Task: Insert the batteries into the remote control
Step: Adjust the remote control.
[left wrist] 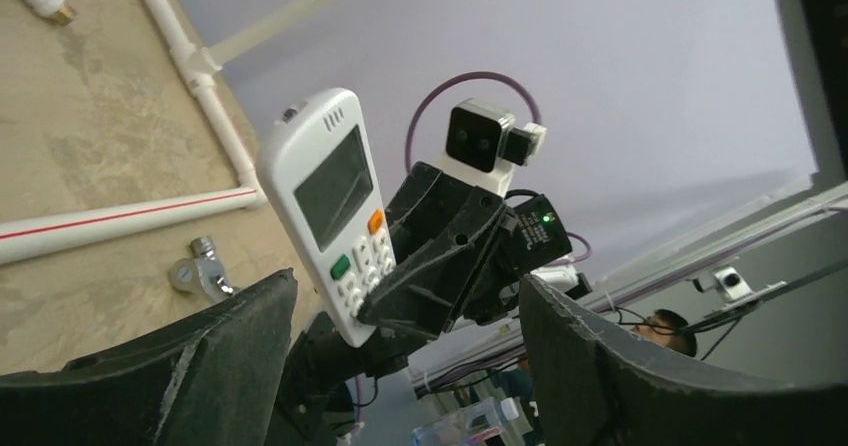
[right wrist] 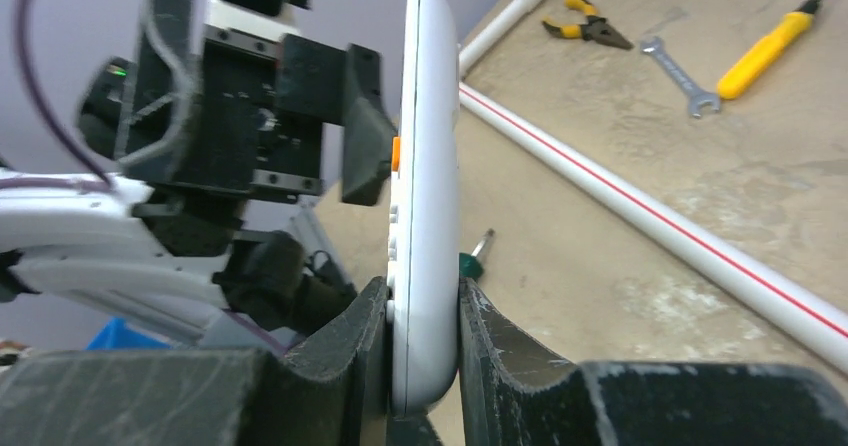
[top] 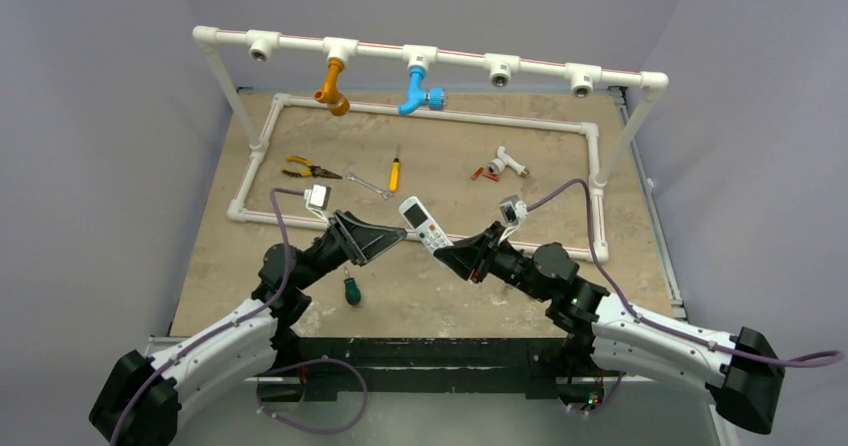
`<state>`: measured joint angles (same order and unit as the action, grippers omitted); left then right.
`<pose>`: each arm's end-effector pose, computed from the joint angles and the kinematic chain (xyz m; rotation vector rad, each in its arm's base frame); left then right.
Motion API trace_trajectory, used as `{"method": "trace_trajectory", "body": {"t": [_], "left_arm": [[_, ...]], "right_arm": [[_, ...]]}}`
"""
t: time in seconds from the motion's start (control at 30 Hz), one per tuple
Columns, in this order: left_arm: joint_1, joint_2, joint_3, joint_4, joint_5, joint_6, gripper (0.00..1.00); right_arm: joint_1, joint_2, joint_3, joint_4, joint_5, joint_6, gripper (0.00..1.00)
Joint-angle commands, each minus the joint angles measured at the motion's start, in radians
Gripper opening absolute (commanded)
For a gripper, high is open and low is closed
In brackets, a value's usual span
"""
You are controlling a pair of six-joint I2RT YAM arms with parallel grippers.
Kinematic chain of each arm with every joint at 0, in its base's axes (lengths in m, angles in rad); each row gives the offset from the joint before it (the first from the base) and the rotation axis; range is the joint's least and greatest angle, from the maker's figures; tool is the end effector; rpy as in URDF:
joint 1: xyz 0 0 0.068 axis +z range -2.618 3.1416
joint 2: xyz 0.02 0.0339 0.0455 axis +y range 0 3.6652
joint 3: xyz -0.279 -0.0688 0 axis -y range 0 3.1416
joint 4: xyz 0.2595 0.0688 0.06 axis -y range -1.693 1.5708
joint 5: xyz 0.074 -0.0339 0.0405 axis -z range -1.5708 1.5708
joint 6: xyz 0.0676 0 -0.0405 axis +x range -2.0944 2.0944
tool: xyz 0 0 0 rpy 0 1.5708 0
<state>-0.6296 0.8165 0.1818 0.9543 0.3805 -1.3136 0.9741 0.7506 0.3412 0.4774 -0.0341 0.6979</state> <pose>0.1496 -0.1400 0.2542 -0.1250 1.5309 -1.8577 0.1212 0.1826 0.2652 -0.2592 1.6443 1.3409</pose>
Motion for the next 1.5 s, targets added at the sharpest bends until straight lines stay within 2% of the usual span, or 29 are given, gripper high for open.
{"method": "trace_trajectory", "body": {"t": [0.0, 0.07, 0.13, 0.17, 0.37, 0.6, 0.8, 1.13, 1.47], "left_arm": [[-0.002, -0.137, 0.141, -0.473, -0.06, 0.109, 0.8], [-0.01, -0.148, 0.259, -0.792, -0.108, 0.211, 0.8], [-0.011, -0.131, 0.331, -0.964, -0.131, 0.244, 0.8], [-0.012, -0.124, 0.348, -1.001, -0.136, 0.246, 0.8], [-0.012, -0.106, 0.357, -1.066, -0.155, 0.194, 0.8], [-0.014, -0.066, 0.37, -1.137, -0.167, 0.153, 0.77], [-0.013, -0.063, 0.386, -1.154, -0.169, 0.157, 0.76], [-0.013, -0.073, 0.379, -1.149, -0.196, 0.138, 0.69], [-0.014, -0.055, 0.371, -1.11, -0.19, 0.099, 0.69]], "right_arm": [[0.001, 0.021, 0.102, -0.162, 0.189, -0.18, 0.0], [0.026, 0.083, 0.14, -0.246, 0.352, -0.287, 0.0], [0.089, 0.143, 0.164, -0.276, 0.517, -0.407, 0.0], [0.133, 0.167, 0.165, -0.259, 0.592, -0.47, 0.0], [0.371, 0.272, 0.151, -0.038, 0.854, -0.786, 0.0], [0.529, 0.459, 0.235, 0.059, 1.072, -1.039, 0.0], [0.584, 0.543, 0.263, 0.168, 1.132, -1.163, 0.0], [0.602, 0.543, 0.293, 0.02, 1.053, -1.093, 0.0], [0.615, 0.561, 0.312, -0.043, 1.013, -1.055, 0.0]]}}
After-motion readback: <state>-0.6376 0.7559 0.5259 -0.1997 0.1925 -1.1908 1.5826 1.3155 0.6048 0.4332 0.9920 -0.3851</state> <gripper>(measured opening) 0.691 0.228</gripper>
